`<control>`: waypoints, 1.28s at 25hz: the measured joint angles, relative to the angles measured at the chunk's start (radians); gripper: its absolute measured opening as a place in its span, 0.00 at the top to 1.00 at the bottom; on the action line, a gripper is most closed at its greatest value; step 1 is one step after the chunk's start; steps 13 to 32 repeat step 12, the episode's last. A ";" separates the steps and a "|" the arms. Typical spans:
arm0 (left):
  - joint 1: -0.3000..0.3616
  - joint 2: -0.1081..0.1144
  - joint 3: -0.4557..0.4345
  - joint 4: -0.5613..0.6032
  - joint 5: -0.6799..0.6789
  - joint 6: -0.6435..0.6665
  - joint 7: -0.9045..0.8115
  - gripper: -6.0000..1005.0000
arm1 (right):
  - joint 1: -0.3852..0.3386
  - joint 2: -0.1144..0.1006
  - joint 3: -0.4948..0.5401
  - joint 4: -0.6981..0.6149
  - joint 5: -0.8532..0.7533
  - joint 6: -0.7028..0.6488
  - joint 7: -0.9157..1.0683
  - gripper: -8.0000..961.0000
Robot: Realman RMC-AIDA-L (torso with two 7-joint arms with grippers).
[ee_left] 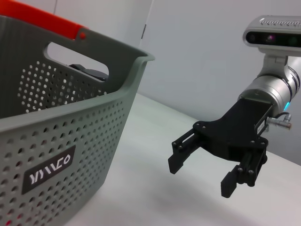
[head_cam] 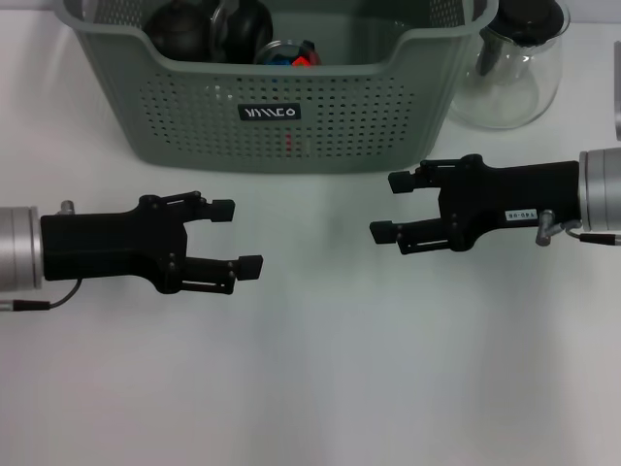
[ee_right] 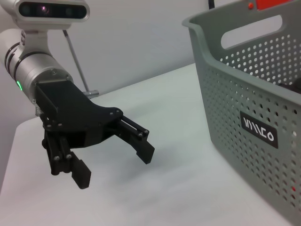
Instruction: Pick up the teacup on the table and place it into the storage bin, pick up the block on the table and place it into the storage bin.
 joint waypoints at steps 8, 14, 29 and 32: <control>-0.009 0.002 0.004 -0.003 0.001 -0.002 0.001 0.07 | 0.007 0.000 0.001 0.005 0.000 0.005 -0.001 0.14; -0.009 0.002 0.004 -0.003 0.001 -0.002 0.001 0.07 | 0.007 0.000 0.001 0.005 0.000 0.005 -0.001 0.14; -0.009 0.002 0.004 -0.003 0.001 -0.002 0.001 0.07 | 0.007 0.000 0.001 0.005 0.000 0.005 -0.001 0.14; -0.009 0.002 0.004 -0.003 0.001 -0.002 0.001 0.07 | 0.007 0.000 0.001 0.005 0.000 0.005 -0.001 0.14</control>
